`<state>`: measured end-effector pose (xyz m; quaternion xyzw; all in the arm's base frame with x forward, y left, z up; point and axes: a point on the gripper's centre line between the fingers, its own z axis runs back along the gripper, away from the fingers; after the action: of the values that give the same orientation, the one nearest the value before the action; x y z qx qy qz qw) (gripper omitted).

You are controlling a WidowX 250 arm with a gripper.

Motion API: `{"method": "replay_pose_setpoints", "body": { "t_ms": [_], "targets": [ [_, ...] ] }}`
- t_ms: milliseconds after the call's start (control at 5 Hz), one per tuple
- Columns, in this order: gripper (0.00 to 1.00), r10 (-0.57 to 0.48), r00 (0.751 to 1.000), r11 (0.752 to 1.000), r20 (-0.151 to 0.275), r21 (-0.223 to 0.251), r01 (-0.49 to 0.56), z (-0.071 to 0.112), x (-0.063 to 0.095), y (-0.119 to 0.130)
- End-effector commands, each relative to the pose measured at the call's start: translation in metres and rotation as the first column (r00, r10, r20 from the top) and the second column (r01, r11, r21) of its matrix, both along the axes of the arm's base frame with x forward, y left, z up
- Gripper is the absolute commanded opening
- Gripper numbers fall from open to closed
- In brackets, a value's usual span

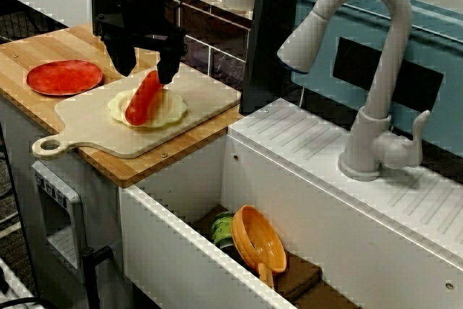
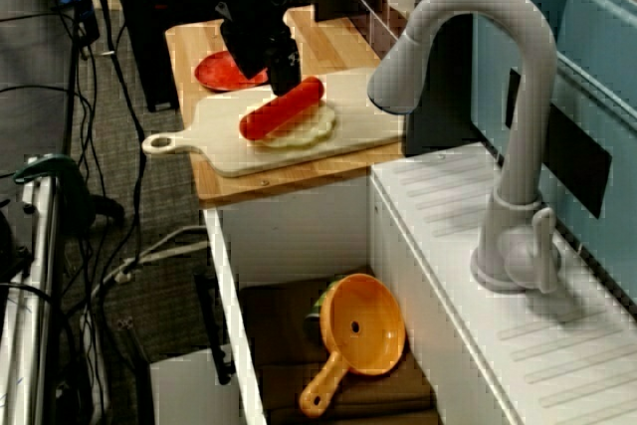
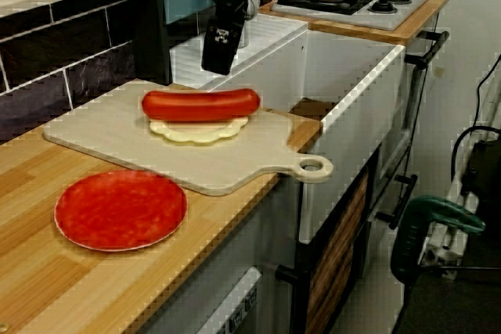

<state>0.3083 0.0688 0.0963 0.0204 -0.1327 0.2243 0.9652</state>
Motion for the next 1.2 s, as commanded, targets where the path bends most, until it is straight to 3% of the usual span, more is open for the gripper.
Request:
{"method": "replay_pose_setpoints", "body": {
  "t_ms": [0,200,800,1000],
  "targets": [
    [1.0,0.056,0.996,0.998,0.071,0.009,-0.057,0.007,0.008,0.024],
    [1.0,0.081,0.993,0.997,0.091,-0.007,-0.08,0.004,0.006,0.03],
    [1.0,0.186,0.981,0.983,0.06,0.001,-0.186,-0.033,0.016,0.033],
    [1.0,0.226,0.972,0.974,0.061,0.004,-0.227,-0.036,0.022,0.032]
  ]
}}
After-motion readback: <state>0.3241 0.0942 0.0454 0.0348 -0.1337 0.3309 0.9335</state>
